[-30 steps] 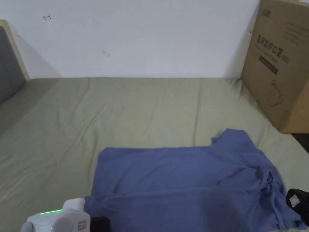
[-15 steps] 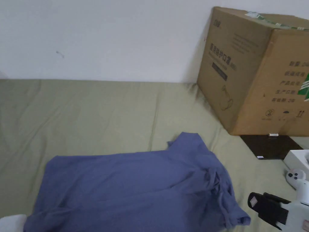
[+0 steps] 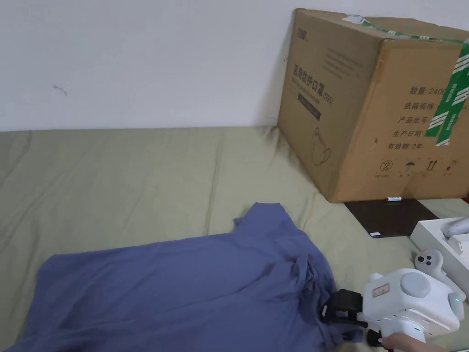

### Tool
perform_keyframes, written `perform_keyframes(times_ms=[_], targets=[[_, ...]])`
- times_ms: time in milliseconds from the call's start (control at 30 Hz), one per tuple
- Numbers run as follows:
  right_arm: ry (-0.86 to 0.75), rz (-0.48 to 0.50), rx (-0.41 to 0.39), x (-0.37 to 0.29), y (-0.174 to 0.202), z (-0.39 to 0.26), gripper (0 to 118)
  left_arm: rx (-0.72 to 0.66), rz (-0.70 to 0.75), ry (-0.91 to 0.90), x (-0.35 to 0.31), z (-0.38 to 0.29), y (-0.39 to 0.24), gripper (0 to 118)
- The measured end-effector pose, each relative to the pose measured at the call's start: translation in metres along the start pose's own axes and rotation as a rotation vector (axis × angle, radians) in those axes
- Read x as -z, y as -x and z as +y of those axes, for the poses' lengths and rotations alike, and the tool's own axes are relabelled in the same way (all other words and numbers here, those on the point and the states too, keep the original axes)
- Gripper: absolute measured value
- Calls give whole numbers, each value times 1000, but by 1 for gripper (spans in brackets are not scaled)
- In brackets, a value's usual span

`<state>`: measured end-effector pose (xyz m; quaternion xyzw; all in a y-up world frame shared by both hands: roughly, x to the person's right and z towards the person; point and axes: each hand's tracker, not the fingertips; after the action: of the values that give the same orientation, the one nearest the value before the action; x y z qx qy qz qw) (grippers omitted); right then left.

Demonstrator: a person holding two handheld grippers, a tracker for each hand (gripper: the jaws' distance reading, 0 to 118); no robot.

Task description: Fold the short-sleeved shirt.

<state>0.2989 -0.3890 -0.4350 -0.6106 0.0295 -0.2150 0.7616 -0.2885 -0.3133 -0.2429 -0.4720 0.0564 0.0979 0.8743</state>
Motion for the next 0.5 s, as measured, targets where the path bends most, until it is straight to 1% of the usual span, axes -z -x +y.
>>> perform_keyframes(times_ms=[33, 67, 100, 133, 167, 200, 233, 300, 367, 433, 467, 500], targets=[[29, 0, -10, 3, 3, -2, 69, 0, 3, 7, 4, 1, 0, 3], [-19, -135, -88, -3, 12, -6, 54, 1, 6, 17, 6, 1, 1, 3], [-49, -175, -154, -7, 18, -10, 26, 2, 5, 27, 8, 0, 2, 3], [-46, -185, -208, -10, 22, -11, 8, 3, 1, 38, 10, 0, 4, 3], [-55, -120, -234, -15, 23, -14, 8, 2, -6, 51, 15, 1, 7, 3], [-69, -65, -232, -23, 26, -19, 8, -4, -1, 57, 17, 1, 8, 3], [-75, -87, -243, -30, 30, -21, 8, -13, 7, 57, 17, 2, 10, 3], [-101, -57, -271, -48, 34, -24, 8, -28, -7, 52, 13, 7, 15, 3], [-145, -17, -252, -79, 27, -32, 8, -20, -15, 34, 1, 14, 17, 3], [-146, -5, -226, -104, 17, -42, 8, 29, -11, 17, -13, 20, 19, 3], [-149, -4, -218, -117, 9, -52, 8, 69, -5, 29, -21, 22, 21, 3], [-159, -42, -222, -124, 5, -60, 8, 94, 22, 35, -26, 21, 23, 3]])
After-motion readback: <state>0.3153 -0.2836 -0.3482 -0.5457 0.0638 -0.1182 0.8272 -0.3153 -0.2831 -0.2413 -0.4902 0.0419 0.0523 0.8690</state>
